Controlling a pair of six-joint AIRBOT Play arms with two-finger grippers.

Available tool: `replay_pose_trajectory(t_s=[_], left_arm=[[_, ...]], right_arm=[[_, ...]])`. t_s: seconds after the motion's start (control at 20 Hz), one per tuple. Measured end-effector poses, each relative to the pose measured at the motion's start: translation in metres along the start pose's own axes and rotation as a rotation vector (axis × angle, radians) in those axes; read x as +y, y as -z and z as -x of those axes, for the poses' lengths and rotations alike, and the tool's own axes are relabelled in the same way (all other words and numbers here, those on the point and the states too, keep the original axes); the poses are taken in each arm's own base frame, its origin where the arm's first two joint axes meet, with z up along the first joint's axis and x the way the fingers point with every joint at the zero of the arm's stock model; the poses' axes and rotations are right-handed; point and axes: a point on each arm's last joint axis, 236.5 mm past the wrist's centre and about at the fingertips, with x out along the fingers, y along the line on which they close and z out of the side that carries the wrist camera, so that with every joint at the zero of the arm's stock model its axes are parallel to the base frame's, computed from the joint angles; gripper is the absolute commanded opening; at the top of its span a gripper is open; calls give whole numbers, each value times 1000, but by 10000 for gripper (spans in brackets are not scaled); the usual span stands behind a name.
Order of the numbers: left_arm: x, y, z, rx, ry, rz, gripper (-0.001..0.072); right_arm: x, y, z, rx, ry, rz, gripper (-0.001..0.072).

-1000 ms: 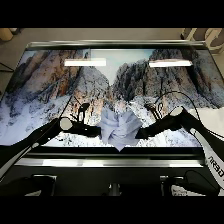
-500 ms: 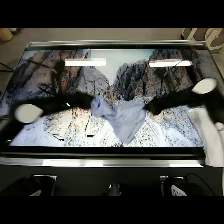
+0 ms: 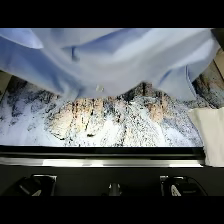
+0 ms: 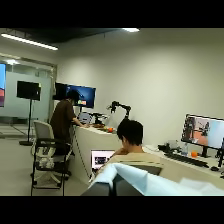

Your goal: Fold the shirts.

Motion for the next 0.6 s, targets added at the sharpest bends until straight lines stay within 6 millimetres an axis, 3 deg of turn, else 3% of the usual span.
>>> replay_pose_trajectory(t_s=[0.15, 0.25, 0.4, 0.6], left_arm=[[8, -3, 4, 6, -37, -40, 33], [26, 17, -1, 75, -100, -56, 33], [74, 99, -17, 304, -234, -59, 34], [148, 238, -23, 619, -401, -31, 36]], right_arm=[[3, 32, 3, 144, -13, -11, 23], [10, 76, -9, 303, -86, -68, 23], [42, 171, -40, 599, -272, -210, 23], [123, 292, -99, 826, -487, -369, 25]])
